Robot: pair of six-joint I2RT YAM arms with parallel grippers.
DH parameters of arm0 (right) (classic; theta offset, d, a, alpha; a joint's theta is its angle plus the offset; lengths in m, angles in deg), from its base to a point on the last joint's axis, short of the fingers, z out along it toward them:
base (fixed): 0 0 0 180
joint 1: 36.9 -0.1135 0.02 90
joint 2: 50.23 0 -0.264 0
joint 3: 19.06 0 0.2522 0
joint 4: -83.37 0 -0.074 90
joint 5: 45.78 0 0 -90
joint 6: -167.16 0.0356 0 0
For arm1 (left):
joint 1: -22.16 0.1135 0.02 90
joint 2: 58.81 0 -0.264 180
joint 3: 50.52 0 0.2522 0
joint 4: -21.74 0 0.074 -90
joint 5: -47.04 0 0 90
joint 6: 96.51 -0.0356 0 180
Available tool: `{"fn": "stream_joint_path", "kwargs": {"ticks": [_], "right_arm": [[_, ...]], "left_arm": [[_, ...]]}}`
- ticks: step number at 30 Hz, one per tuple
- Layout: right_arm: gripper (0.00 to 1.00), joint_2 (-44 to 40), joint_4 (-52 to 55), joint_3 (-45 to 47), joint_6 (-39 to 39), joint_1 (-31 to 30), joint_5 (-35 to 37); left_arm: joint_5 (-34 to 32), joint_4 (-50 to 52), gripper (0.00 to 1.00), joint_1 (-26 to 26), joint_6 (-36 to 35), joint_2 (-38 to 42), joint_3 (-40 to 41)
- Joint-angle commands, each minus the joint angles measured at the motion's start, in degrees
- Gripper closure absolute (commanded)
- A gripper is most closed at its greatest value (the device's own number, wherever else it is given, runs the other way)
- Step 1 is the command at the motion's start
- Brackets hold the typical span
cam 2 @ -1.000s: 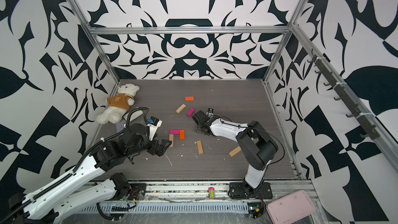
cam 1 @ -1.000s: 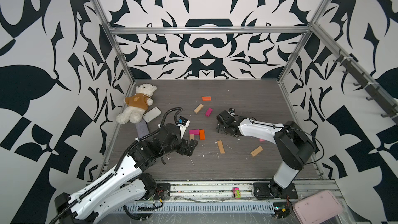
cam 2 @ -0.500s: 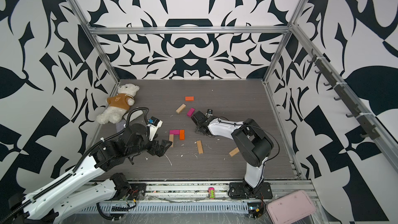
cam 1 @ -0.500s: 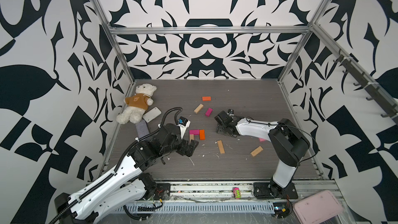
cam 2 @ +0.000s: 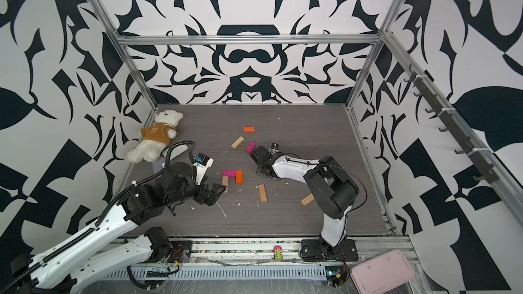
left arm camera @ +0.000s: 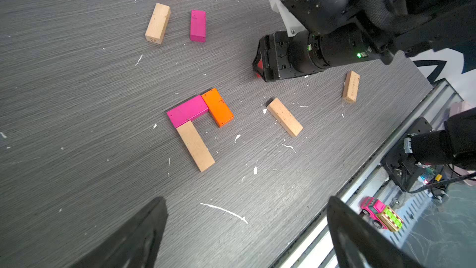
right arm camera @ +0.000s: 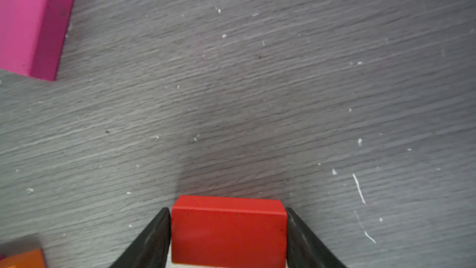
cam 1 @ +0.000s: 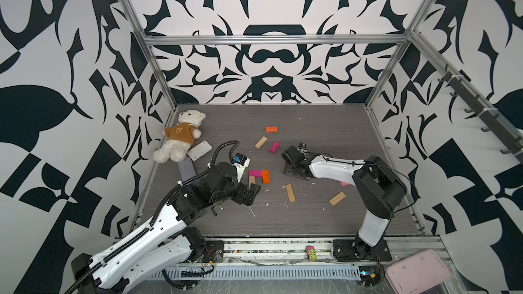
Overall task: Assemble the letter p with building blocks
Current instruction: Pick up the building block from the center of the board.
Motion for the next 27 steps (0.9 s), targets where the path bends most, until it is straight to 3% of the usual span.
{"fn": "stream_joint_path", "kwargs": {"ticks": [1,15,27], "right_arm": [[0.31,-0.7,0.4,-1.5,0.3,-0.5,2.0],[0.35,-6.0,3.2,-1.6,-1.8,-3.6,5.3],[0.37,-17.2,3.4,1.6,-1.5,-16.4,7.3]], "left_arm": [[0.8,0.8,0.00,0.2,-0.6,0.6,-1.5],[0.4,1.2,0.01,0.2,-0.7,0.8,-1.5],[-1.3,1.5,0.00,-0.6,2.2,3.7,-0.7]]}}
